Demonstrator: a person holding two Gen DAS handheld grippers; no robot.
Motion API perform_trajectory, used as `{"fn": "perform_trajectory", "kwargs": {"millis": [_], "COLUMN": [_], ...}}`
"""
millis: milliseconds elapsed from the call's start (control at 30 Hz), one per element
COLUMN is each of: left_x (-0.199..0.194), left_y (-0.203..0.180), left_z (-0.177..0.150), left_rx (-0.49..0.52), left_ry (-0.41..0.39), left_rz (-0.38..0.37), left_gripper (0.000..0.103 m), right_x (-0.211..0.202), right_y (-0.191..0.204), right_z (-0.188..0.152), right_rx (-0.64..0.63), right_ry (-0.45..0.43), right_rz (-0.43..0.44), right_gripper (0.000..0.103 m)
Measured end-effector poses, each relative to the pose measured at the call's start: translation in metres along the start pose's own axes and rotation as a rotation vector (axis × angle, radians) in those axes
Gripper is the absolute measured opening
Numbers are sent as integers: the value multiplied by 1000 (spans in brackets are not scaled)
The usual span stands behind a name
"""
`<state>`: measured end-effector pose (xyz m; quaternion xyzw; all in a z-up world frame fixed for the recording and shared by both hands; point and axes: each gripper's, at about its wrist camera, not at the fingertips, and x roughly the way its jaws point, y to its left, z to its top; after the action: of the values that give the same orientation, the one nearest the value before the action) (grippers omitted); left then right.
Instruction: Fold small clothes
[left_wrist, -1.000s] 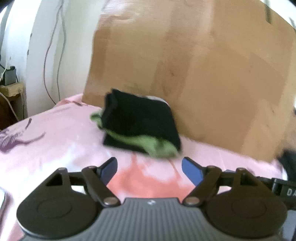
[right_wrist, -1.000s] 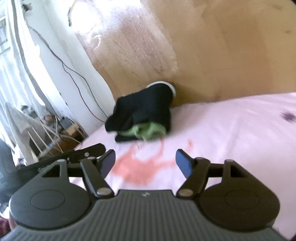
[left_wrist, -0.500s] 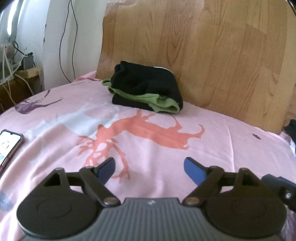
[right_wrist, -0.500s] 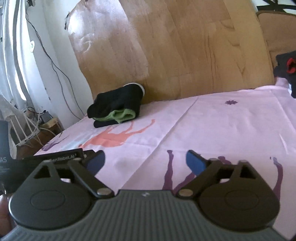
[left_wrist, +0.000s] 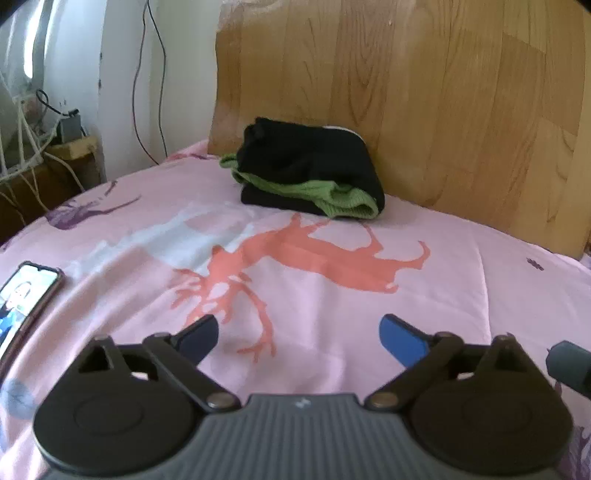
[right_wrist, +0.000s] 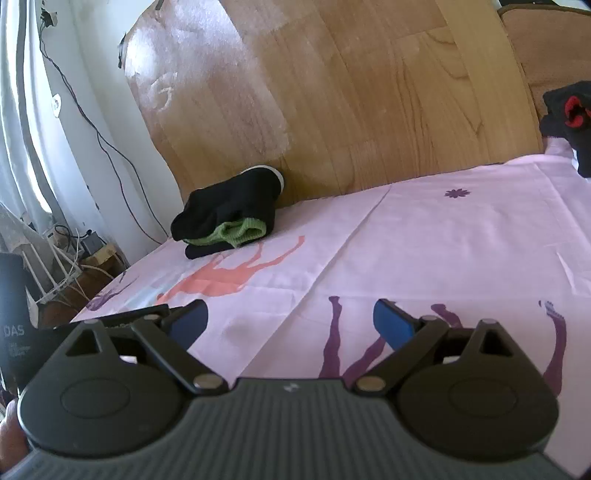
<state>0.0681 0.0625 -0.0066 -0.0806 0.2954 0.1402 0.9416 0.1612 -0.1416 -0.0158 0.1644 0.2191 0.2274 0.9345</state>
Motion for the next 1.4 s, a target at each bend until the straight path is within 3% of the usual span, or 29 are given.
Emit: {"fn": "perform_trajectory", "kwargs": {"millis": [733, 1400], "left_x": [-8, -29], "left_y": [-5, -13], "left_z": [-3, -13], "left_rx": [41, 80], "left_ry": [-51, -197], "left_rz": [4, 24], "left_gripper": [103, 103], "right_x": [-5, -6], "right_y": [0, -2], "right_z": [0, 1], "right_rx": [-9, -5], "right_ry": [-10, -12], "right_rz": [10, 10], "right_gripper": [98, 98]}}
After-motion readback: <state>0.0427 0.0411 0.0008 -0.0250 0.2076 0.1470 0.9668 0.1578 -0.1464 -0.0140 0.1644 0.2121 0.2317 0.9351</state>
